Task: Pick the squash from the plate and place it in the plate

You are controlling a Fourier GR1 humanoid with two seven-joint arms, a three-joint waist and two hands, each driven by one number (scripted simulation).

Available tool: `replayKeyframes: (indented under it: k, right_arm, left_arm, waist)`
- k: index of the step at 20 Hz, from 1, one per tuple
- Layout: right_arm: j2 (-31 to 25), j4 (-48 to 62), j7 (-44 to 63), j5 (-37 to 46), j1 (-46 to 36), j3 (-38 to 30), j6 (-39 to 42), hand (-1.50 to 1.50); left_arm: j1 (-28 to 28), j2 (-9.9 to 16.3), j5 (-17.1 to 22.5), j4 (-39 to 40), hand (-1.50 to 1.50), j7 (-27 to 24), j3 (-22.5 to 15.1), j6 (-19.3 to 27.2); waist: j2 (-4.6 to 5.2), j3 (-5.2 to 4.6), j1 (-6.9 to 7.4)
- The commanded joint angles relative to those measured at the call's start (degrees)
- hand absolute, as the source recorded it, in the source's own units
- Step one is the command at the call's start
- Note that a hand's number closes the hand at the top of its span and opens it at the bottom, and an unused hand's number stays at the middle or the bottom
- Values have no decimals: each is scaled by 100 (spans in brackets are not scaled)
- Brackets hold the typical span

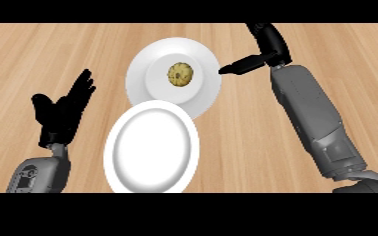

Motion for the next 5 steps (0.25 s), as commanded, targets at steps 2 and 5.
replayKeyframes:
  k: [2, 5]
  right_arm:
    - [-233, 830, -203, 189, -404, -169, 34, -150]
    - [-374, 375, -21, 271, -30, -58, 268, -150]
  left_arm:
    - [-441, 10, 16, 253, 0, 134, 67, -31]
    - [40, -39, -58, -75, 0, -25, 43, 9]
  waist:
    - [29, 2, 50]
    - [-6, 0, -5]
